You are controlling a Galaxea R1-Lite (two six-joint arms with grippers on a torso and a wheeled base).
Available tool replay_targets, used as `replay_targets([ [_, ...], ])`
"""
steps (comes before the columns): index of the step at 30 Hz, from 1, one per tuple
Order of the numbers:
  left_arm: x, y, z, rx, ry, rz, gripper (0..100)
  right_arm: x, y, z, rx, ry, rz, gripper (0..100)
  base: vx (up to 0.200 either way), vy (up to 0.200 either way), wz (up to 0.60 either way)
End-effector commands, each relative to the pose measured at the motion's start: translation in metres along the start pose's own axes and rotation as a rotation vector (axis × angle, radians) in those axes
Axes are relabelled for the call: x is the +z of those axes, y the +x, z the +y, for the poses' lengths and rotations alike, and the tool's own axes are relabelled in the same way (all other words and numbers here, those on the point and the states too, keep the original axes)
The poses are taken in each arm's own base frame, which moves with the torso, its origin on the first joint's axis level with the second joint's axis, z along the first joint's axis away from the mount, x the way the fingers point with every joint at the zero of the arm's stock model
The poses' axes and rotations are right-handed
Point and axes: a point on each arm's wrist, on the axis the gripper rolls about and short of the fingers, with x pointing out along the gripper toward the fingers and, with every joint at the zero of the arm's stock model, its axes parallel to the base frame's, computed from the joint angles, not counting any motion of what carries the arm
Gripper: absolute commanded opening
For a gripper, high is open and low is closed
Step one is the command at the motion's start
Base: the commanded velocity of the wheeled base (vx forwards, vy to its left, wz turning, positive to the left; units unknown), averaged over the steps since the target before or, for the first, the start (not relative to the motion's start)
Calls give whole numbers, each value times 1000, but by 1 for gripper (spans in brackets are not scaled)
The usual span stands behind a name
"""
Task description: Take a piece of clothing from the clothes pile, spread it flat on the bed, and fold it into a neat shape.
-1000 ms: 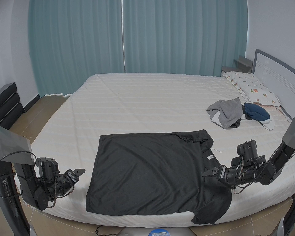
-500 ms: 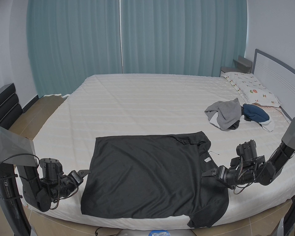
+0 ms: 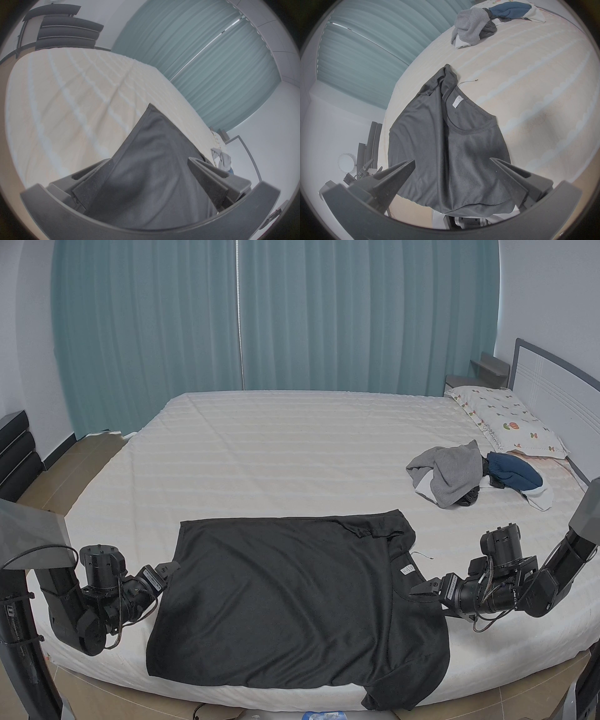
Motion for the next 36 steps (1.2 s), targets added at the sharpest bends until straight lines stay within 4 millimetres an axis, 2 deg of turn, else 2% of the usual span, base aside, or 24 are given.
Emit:
replay_targets([
  [1, 30, 31, -12, -19, -2, -60, 100, -2, 4, -3, 1, 33, 1, 100, 0, 0, 0],
  [3, 42, 49, -16, -12, -8, -63, 100, -2, 4, -3, 2, 38, 2, 100, 0, 0, 0],
  [5, 42, 49, -16, -12, -8, -63, 100, -2, 4, -3, 2, 38, 2, 100, 0, 0, 0],
  [6, 53, 72, -18, -15, -12, -71, 100, -2, 4, -3, 1, 44, 1, 100, 0, 0, 0],
  [10, 70, 110, -19, -29, -15, -104, 100, -3, 5, -2, 6, 58, 6, 100, 0, 0, 0],
  [11, 70, 110, -19, -29, -15, -104, 100, -3, 5, -2, 6, 58, 6, 100, 0, 0, 0],
  [12, 75, 126, -20, -19, -19, -96, 100, -4, 6, -2, 5, 56, 13, 100, 0, 0, 0],
  [13, 75, 126, -20, -19, -19, -96, 100, -4, 6, -2, 5, 56, 13, 100, 0, 0, 0],
  [14, 80, 141, -22, -16, -26, -91, 100, -4, 7, -3, 0, 56, 15, 100, 0, 0, 0],
  [17, 85, 161, -23, -30, -25, -105, 100, -6, 6, -4, -4, 58, 21, 100, 0, 0, 0],
  [19, 84, 162, -23, -32, -24, -105, 100, -7, 6, -5, -5, 58, 22, 100, 0, 0, 0],
  [20, 85, 177, -24, -29, -23, -95, 100, -8, 6, -6, -9, 60, 27, 100, 0, 0, 0],
  [25, 89, 193, -22, -17, -28, -92, 100, -6, 7, -6, 4, 58, 9, 100, 0, 0, 0],
  [36, 81, 205, -16, -19, -26, -90, 100, -9, 14, -10, -7, 52, 12, 100, 0, 0, 0],
])
